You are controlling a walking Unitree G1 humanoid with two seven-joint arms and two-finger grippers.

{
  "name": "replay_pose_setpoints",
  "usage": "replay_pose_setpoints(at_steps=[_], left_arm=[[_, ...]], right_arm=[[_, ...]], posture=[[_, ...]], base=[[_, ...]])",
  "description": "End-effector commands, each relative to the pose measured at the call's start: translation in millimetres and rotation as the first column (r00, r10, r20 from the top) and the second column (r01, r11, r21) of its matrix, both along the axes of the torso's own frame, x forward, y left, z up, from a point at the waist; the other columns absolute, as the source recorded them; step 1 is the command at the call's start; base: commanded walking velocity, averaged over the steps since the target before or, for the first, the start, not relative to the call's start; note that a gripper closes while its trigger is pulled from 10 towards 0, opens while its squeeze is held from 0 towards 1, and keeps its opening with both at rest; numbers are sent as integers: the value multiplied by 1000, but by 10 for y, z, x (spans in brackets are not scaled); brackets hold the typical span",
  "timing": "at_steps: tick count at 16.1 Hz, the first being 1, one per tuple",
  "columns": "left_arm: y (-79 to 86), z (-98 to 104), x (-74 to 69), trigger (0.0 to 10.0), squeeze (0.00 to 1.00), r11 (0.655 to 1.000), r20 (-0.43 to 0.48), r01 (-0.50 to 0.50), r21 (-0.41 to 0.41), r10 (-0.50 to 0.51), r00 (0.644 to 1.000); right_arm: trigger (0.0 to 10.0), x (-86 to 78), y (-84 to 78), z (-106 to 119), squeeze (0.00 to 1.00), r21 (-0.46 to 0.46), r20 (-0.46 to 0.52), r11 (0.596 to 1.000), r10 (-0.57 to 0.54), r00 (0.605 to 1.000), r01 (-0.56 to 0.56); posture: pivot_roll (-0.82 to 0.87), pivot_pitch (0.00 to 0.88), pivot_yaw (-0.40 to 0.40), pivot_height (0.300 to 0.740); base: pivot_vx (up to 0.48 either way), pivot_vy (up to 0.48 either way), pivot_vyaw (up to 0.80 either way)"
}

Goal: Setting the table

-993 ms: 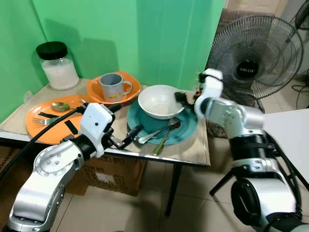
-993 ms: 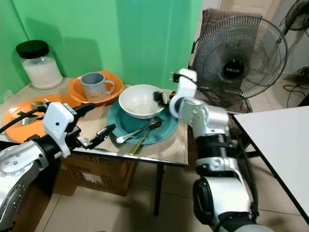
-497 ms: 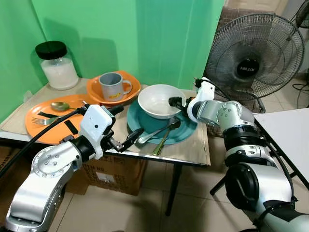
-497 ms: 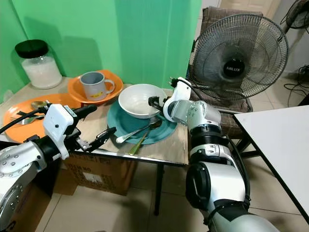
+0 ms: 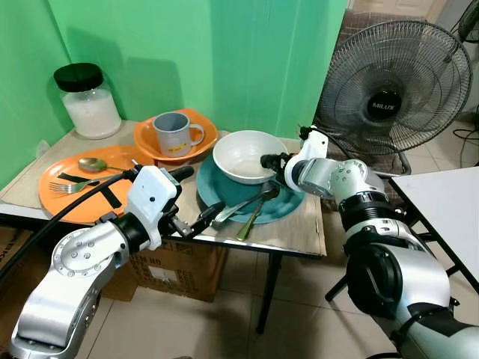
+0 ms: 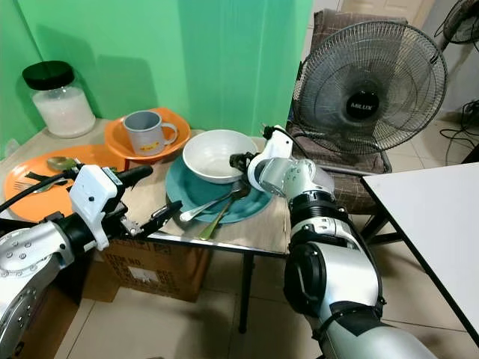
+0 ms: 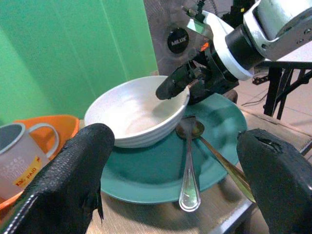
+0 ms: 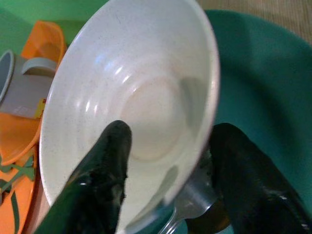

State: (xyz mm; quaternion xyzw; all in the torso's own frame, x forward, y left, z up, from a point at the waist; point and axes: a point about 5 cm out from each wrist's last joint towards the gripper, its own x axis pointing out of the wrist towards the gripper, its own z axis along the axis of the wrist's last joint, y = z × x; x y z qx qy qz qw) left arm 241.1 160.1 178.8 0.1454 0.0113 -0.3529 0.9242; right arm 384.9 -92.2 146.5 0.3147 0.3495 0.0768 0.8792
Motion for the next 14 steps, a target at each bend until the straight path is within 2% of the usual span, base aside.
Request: replay_pose_setpoints(at_steps=[1,11,14], left_arm=[[-8,17,-8,10000,0,1000,12,7,20,-7,1000],[10,16,2,10000,0,1000,12,-1,30,1,1000],[15,20,14,10000,0,999,18,-4,34,4,1000]], right_arm=[[0,43,22,91,0,10,27,1000,-10,1000,10],[0,5,52,-51,0,36,-26,999,-30,999,31],[0,5,38,-62,0,14,-23,999,-29,999,29]], posture=[[-35,0,-38,740],[-25,0,-35,740],[-25,0,-34,740]], base=[[0,0,0],[0,0,0],[0,0,0]])
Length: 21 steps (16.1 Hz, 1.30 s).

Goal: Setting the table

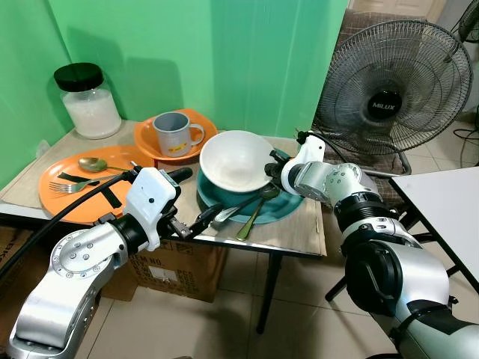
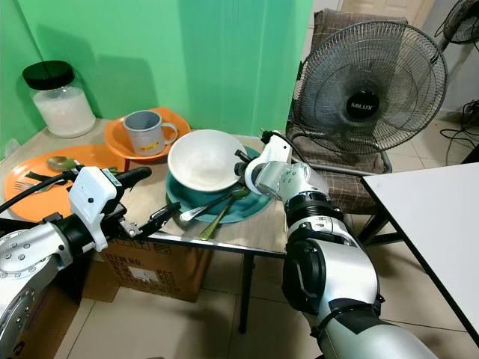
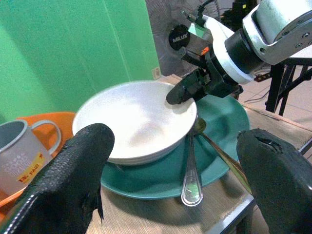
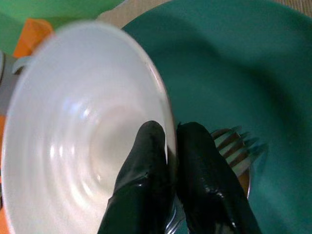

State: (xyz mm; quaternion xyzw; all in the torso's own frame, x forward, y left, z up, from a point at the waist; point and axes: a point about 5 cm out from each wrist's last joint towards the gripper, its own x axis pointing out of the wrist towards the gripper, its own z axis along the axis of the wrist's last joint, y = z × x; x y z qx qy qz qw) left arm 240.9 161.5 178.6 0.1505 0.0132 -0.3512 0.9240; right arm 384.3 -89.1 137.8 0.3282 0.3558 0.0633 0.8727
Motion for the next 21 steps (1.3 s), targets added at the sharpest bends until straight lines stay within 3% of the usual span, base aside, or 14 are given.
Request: replay_pose_setpoints(at_steps=[1,8,11,13,15,16,17,18,19,20,21], left_arm=[[8,26,22,10000,0,1000,19,-4,25,3,1000],[40,62,45,10000,0,999,33,-12,32,10,999],[40,91,51,10000,0,1000,42,-13,23,12,999],[20,108,43,10000,0,1000,50,-15,-5,15,999],[-32,97,31,10000,0,999,52,-24,-38,26,998],[-77,73,45,10000,0,996,61,-64,-62,68,996],[-118,61,86,10000,0,987,76,-133,-88,140,987],[-137,66,107,10000,0,979,83,-169,-111,179,980],[-169,80,136,10000,0,965,91,-219,-140,233,968],[-209,99,164,10000,0,952,117,-267,-149,285,951],[-231,104,172,10000,0,949,130,-278,-146,297,946]], right_arm=[[0,18,8,34,0,7,8,1000,-9,1000,9],[0,98,-61,203,0,133,98,987,-99,990,86],[0,168,-204,459,0,208,239,969,-179,954,130],[0,157,-368,683,0,158,452,977,-202,869,145],[0,26,-518,819,0,56,596,988,-149,789,145],[1412,-123,-616,891,0,58,660,988,-147,737,146],[10000,-304,-718,940,0,59,718,985,-156,679,164],[10000,-402,-747,950,0,33,745,987,-131,654,160],[10000,-571,-804,988,0,-62,816,979,-63,575,195],[10000,-740,-833,975,0,-193,843,951,36,537,240],[10000,-790,-851,946,0,-197,840,948,31,542,251]], posture=[[-24,0,-32,740],[-19,0,-22,740],[-17,0,-22,740],[-20,0,-22,740],[-29,0,-16,740],[-36,0,-9,740],[-38,0,-5,740],[-42,0,-2,740],[-46,0,5,740],[-53,0,6,740],[-54,0,6,740]], base=[[0,0,0],[0,0,0],[0,0,0],[0,0,0],[0,0,0],[0,0,0],[0,0,0],[0,0,0],[0,0,0],[0,0,0],[0,0,-800]])
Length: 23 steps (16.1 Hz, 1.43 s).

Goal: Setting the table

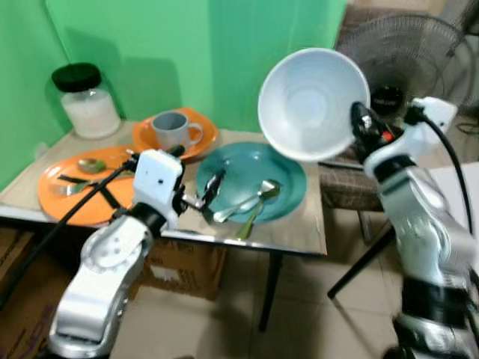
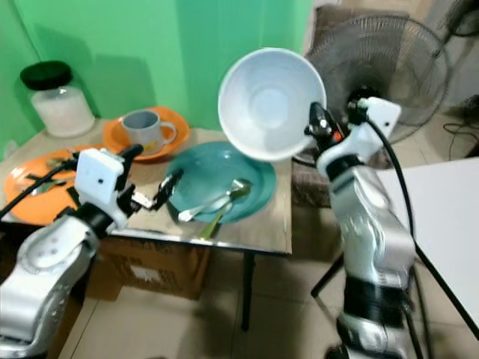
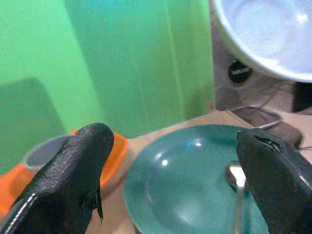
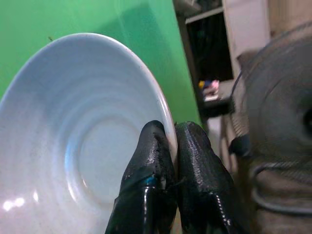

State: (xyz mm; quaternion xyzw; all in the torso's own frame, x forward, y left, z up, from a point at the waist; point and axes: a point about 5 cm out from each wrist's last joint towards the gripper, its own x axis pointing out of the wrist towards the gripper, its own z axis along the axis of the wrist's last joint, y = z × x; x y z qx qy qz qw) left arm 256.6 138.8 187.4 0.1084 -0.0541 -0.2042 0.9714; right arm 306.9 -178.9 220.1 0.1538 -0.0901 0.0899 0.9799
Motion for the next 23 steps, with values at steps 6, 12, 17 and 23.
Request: replay_pose_setpoints(at_steps=[6,12,17,23], left_arm=[[64,83,107,10000,0,978,72,-205,-36,207,976],[72,92,97,10000,0,975,85,-222,-25,224,971],[120,99,107,10000,0,971,89,-237,-13,237,967],[96,73,108,10000,0,975,72,-221,-10,221,973]], right_arm=[[10000,-349,-10,-72,0,-28,11,997,-76,997,77],[10000,-393,25,-64,0,30,9,999,-40,999,40],[10000,-387,24,-76,0,12,0,999,-35,999,35],[10000,-396,67,-115,0,-51,-18,998,-38,999,37]], posture=[[-59,0,7,740],[-59,0,-7,740],[-61,0,-9,740],[-64,0,0,740]], base=[[0,0,-800],[0,0,-800],[0,0,-800],[0,0,-800]])
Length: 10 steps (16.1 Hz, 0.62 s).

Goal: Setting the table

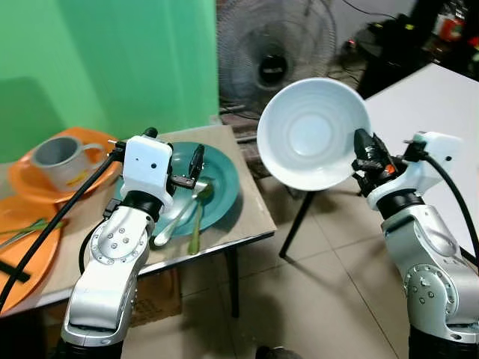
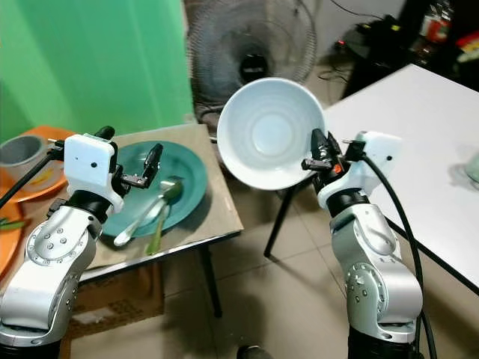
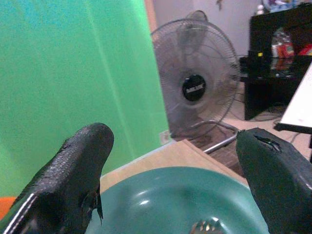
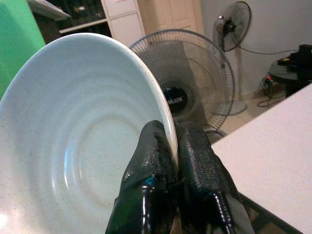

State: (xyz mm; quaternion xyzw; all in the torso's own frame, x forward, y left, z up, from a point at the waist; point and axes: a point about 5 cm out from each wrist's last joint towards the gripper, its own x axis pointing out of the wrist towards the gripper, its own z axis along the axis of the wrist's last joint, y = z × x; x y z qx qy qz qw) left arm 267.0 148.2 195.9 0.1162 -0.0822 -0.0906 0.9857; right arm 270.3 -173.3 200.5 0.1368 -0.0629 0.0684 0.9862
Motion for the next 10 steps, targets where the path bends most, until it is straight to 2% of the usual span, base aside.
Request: replay_pose_setpoints(at_steps=[1,2,3,4,7,9,10], left_arm=[[6,-16,-4,10000,0,1000,-14,1,7,-1,1000],[17,-27,-10,10000,0,1000,-18,-2,9,2,1000],[21,-33,-12,10000,0,1000,-20,-7,11,7,1000],[21,-34,-12,10000,0,1000,-20,-9,11,9,1000],[14,-44,-19,10000,0,1000,-23,-11,9,11,1000],[22,-46,-9,10000,0,1000,-26,-15,-16,15,1000],[19,-34,-3,10000,0,999,-23,-16,-27,16,1000]], right_arm=[[10000,-31,19,50,0,-20,20,1000,4,1000,-3],[10000,-33,23,11,0,-15,-1,1000,-2,1000,2],[10000,-29,7,-30,0,-81,-23,996,-44,999,42],[10000,-29,1,-50,0,-103,-37,993,-60,998,56],[10000,-35,15,-56,0,-57,-33,997,-48,998,46],[10000,-35,0,-34,0,-87,-7,994,-61,998,61],[10000,-28,-19,-7,0,-130,47,985,-104,993,109]], posture=[[-66,0,-4,740],[-65,0,-7,740],[-65,0,-11,740],[-64,0,-12,740],[-66,0,-10,740],[-68,0,-9,740],[-69,0,-9,740]], base=[[0,0,-800],[0,0,-800],[0,0,-800],[0,0,-800],[0,0,-800],[0,0,-800],[0,0,-800]])
